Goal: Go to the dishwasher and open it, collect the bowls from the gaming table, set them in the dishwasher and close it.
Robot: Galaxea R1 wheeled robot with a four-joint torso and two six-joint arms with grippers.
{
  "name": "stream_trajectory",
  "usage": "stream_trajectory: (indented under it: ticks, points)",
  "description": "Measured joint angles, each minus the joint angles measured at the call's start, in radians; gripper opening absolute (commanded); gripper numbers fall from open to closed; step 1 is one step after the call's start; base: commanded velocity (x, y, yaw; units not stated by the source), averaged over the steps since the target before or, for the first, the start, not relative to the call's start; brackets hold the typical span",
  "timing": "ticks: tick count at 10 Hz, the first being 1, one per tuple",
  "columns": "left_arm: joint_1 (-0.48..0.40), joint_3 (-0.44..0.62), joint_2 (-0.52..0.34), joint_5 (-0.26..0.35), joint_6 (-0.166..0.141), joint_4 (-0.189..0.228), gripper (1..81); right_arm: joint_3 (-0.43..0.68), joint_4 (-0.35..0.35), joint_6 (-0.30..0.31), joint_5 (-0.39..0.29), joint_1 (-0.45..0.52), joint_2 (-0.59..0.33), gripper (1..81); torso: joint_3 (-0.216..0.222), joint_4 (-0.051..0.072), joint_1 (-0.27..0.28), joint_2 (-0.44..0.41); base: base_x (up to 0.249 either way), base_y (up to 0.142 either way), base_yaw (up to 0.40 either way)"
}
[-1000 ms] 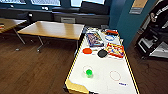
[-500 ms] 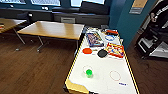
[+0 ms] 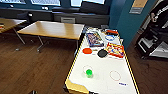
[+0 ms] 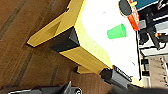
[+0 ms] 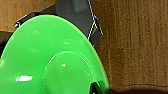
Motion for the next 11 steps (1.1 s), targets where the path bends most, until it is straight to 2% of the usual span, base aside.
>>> stream_trajectory:
  ticks: [2, 4, 8, 9, 11]
  points:
    - [-0.099, -0.029, 0.044, 0.117, -0.026, -0.009, 81.1, -0.001, 0.000, 0.000, -0.008, 0.005, 0.001, 1.0, 0.000, 0.000, 0.000, 0.000, 0.000, 0.000, 0.000]
    - [-0.158, -0.101, 0.143, 0.205, -0.049, -0.012, 81.1, -0.002, 0.000, 0.000, -0.010, 0.006, 0.002, 1.0, 0.000, 0.000, 0.000, 0.000, 0.000, 0.000, 0.000]
    - [-0.306, -0.264, 0.311, 0.406, -0.153, -0.007, 81.1, -0.002, 0.000, 0.000, -0.037, 0.025, 0.001, 1.0, 0.000, 0.000, 0.001, 0.000, 0.000, 0.000, 0.000]
    - [-0.329, -0.294, 0.347, 0.452, -0.195, 0.011, 81.1, -0.002, 0.000, 0.000, -0.042, 0.028, 0.002, 1.0, -0.001, 0.000, 0.001, 0.001, 0.000, 0.000, 0.000]
    - [-0.372, -0.304, 0.378, 0.498, -0.346, 0.087, 81.1, -0.002, 0.000, 0.000, -0.056, 0.027, 0.002, 1.0, -0.001, 0.000, 0.001, 0.001, 0.000, 0.000, 0.000]
